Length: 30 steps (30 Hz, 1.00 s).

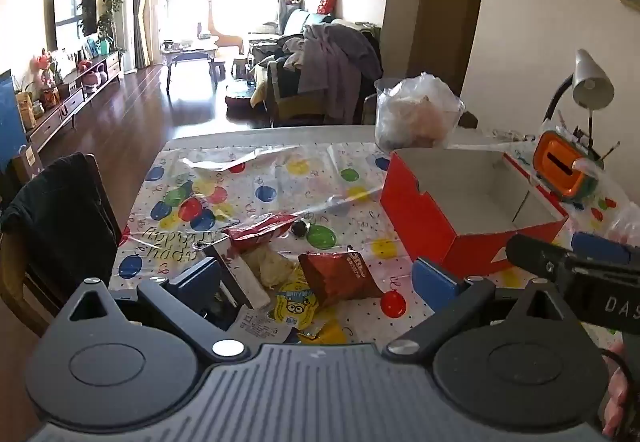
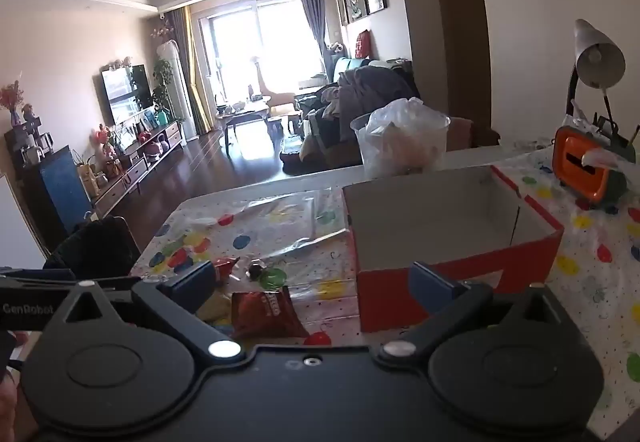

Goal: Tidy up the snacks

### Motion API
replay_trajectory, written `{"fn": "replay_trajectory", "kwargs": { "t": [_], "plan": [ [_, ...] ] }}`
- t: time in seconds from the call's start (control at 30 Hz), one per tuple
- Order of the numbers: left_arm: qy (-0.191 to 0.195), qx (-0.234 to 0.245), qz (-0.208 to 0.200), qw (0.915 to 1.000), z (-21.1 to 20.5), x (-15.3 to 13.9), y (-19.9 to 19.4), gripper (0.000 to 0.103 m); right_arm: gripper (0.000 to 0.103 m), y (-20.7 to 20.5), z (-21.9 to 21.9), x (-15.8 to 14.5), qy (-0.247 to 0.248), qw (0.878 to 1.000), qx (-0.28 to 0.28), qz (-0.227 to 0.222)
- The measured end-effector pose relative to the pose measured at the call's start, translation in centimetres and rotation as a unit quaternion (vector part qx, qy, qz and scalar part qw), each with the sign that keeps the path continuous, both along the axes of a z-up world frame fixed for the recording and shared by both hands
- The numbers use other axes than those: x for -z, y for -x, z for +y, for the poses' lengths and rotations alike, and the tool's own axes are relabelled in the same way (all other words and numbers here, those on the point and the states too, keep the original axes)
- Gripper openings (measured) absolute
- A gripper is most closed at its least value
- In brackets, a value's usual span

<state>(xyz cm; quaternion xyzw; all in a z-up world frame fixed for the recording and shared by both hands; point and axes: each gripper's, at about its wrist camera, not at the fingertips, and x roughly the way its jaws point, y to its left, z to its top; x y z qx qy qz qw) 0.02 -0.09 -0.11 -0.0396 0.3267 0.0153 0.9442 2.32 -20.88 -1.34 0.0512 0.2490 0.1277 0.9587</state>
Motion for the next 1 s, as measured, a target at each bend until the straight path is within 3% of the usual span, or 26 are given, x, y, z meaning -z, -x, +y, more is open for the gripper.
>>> {"fn": "replay_trajectory", "kwargs": {
  "t": [0.17,0.43,1.0],
  "plan": [
    [0.032,0.002,-0.011,0.9994,1.2,0.1,0.6,0.103,0.103,0.0,0.7,0.3,-0.004,1.000,0.000,0.013],
    [0.023,0.005,-0.001,0.9997,2.5,0.1,1.4,0.103,0.102,1.6,3.0,-0.2,0.021,1.000,0.004,0.011],
    [0.018,0.014,-0.001,0.9997,2.3,-0.4,2.2,0.103,0.102,1.9,2.7,0.0,0.033,0.998,0.047,0.034]
  ]
}}
